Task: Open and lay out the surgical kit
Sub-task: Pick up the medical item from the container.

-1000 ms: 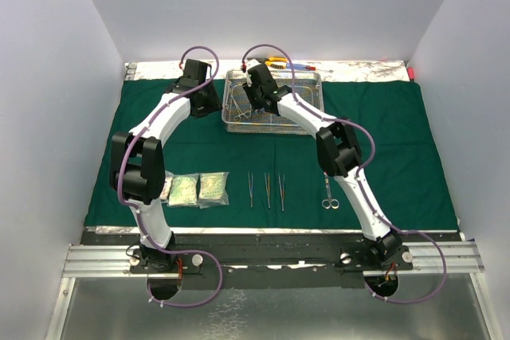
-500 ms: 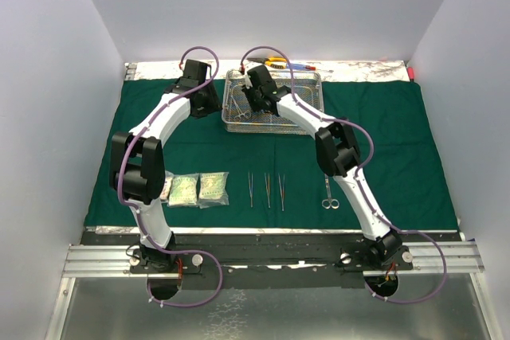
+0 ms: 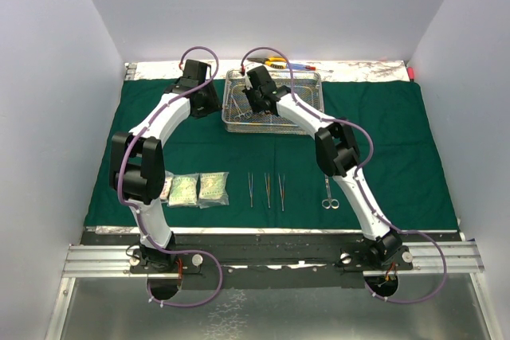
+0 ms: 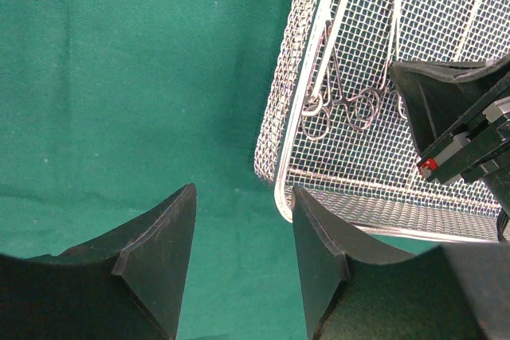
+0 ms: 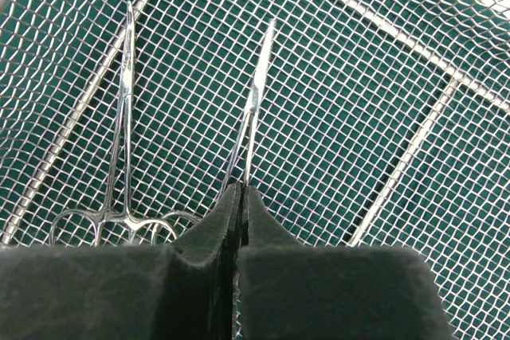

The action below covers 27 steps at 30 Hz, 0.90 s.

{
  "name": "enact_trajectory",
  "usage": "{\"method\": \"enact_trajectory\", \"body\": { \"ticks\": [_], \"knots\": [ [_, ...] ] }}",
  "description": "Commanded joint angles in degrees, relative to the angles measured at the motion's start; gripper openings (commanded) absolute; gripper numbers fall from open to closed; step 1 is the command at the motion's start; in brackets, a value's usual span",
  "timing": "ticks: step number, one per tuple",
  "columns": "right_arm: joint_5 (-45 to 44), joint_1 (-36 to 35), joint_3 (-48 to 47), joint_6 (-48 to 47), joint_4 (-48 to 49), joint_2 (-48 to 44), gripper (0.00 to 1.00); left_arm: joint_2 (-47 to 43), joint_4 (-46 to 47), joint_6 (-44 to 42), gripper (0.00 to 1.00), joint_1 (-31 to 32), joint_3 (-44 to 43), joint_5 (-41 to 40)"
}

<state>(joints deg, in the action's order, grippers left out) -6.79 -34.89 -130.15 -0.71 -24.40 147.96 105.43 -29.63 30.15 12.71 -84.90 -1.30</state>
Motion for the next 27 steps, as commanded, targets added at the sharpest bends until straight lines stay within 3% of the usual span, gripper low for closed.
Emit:
{"method": "enact_trajectory", "body": {
  "ticks": [1,8,18,27],
  "knots": [
    [-1.5,0.2,0.2,0.5,-7.7,0.5,0.01,-2.0,0.7,-0.6,0.53,-0.4,0.4,0.5],
    [-3.9,1.3,7.5,0.5,-6.2,-7.6,0.01,-3.1,0.7,-0.7,0.53,-0.4,-0.1,1.2],
    [-6.0,2.6,9.5,3.6,-5.5,-12.8,0.01,-4.1,0.7,-1.0,0.53,-0.5,-1.0,1.2],
    [-5.4,3.2,10.2,4.6,-4.2,-14.8,0.01,-3.1,0.7,-1.4,0.53,-0.4,-3.7,8.9]
  ]
}}
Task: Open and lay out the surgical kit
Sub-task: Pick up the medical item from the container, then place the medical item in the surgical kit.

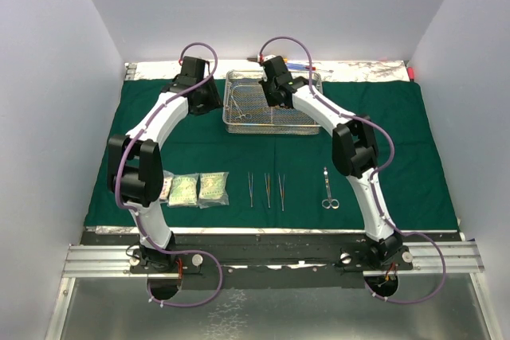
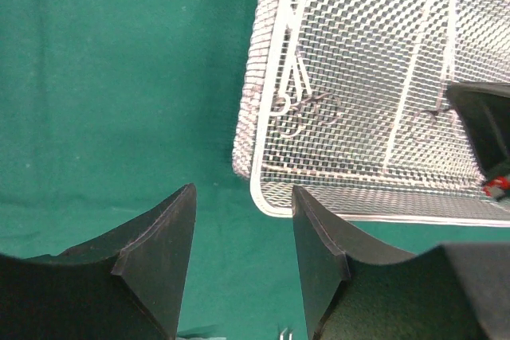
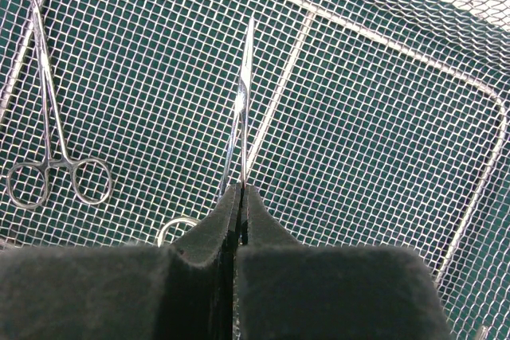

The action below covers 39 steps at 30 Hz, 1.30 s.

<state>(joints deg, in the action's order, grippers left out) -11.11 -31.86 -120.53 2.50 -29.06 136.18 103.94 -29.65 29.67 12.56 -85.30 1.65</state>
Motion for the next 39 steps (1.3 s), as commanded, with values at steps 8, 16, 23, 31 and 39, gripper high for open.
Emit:
{"method": "enact_trajectory", "body": {
  "ticks": [8,16,23,31,39],
  "knots": [
    [2.3,1.5,5.0,5.3,1.9,-12.3,0.01,2.7,2.4,-1.4,0.7,1.2,-8.9,19.0],
    [2.1,1.6,17.2,10.3,-3.6,-25.5,0.01,3.1,2.5,-0.8,0.72,2.6,-11.1,14.7],
    [2.9,1.5,31.8,16.9,-14.2,-39.0,0.01,1.5,2.6,-1.1,0.72,2.7,-8.8,10.9],
    [10.8,0.5,49.0,20.1,-15.5,-50.9,0.01,-0.9,2.7,-2.9,0.72,2.6,-5.3,6.8],
    [12.6,-3.8,59.8,29.3,-13.6,-52.4,0.01,-1.5,2.6,-2.6,0.72,2.6,-3.4,7.0]
  ]
}}
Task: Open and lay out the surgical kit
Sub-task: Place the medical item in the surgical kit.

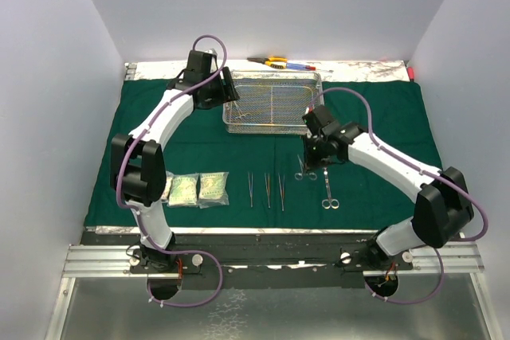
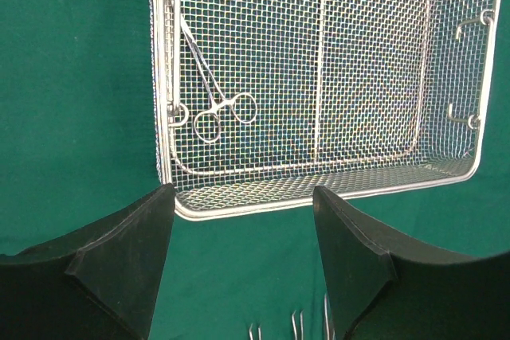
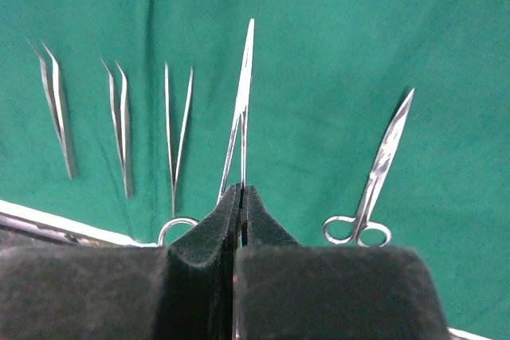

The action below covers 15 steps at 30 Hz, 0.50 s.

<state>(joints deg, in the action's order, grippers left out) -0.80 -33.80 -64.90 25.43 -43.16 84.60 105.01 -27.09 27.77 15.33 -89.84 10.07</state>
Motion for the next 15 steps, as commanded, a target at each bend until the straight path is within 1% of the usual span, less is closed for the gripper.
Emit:
{"method": "enact_trajectory", "body": {
  "ticks": [1,6,15],
  "knots": [
    [2.3,-2.2,5.4,7.6,1.2,-0.7,0.01,-2.6,0.0,-0.7,0.72,-0.2,1.3,-1.3],
    [0.3,-3.9,9.6,11.4,2.6,-0.8,0.01,-2.7,0.0,-0.5,0.72,-0.2,2.2,-0.8],
    [-2.6,-5.0,15.4,12.7,6.8,0.6,0.01,-3.2,0.0,-0.9,0.72,-0.2,3.6,-0.6]
  ]
}}
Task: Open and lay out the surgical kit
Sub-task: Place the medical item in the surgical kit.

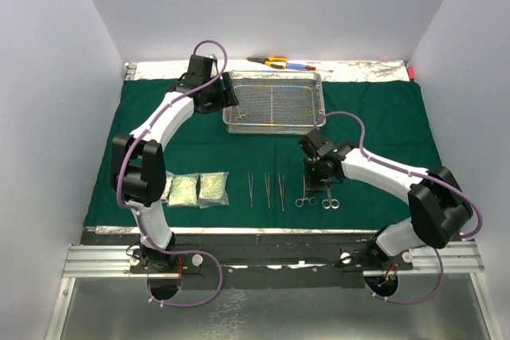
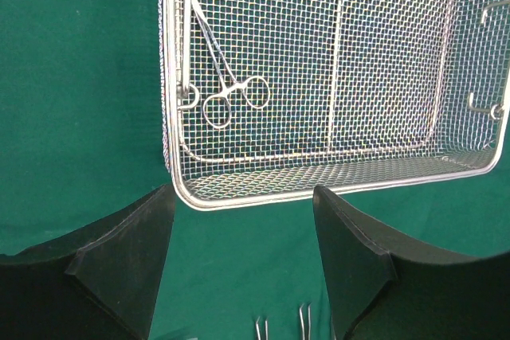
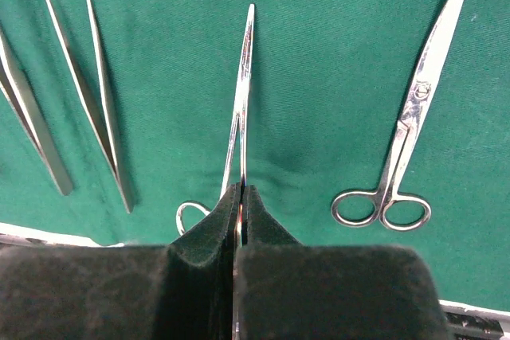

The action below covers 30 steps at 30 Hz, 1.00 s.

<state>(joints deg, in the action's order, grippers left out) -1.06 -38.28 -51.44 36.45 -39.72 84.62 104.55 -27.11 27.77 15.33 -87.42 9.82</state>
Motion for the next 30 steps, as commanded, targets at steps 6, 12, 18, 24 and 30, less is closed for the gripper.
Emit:
{"method": "enact_trajectory", "body": {
  "ticks": [6,12,18,24,30],
  "knots": [
    [-0.9,-0.6,3.1,1.2,5.5,3.0,0.01,-3.3,0.0,-1.4,0.72,-0.2,2.1,-0.2],
    [-2.5,-0.6,3.5,1.8,5.5,3.7,0.01,-3.9,0.0,-1.7,0.72,-0.2,2.2,-0.5],
    [-4.8,-0.6,3.0,0.5,4.8,4.3,0.01,-4.2,-0.1,-1.9,0.72,-0.2,2.1,-0.6],
    [-5.5,-0.6,3.0,-3.0,5.5,4.5,0.01,-4.3,0.0,-2.0,0.72,-0.2,2.0,-0.7],
    [-4.0,-0.7,3.2,-7.4,8.5,4.6,0.01,-4.0,-0.1,-1.9,0.72,-0.2,1.9,-0.6]
  ]
}}
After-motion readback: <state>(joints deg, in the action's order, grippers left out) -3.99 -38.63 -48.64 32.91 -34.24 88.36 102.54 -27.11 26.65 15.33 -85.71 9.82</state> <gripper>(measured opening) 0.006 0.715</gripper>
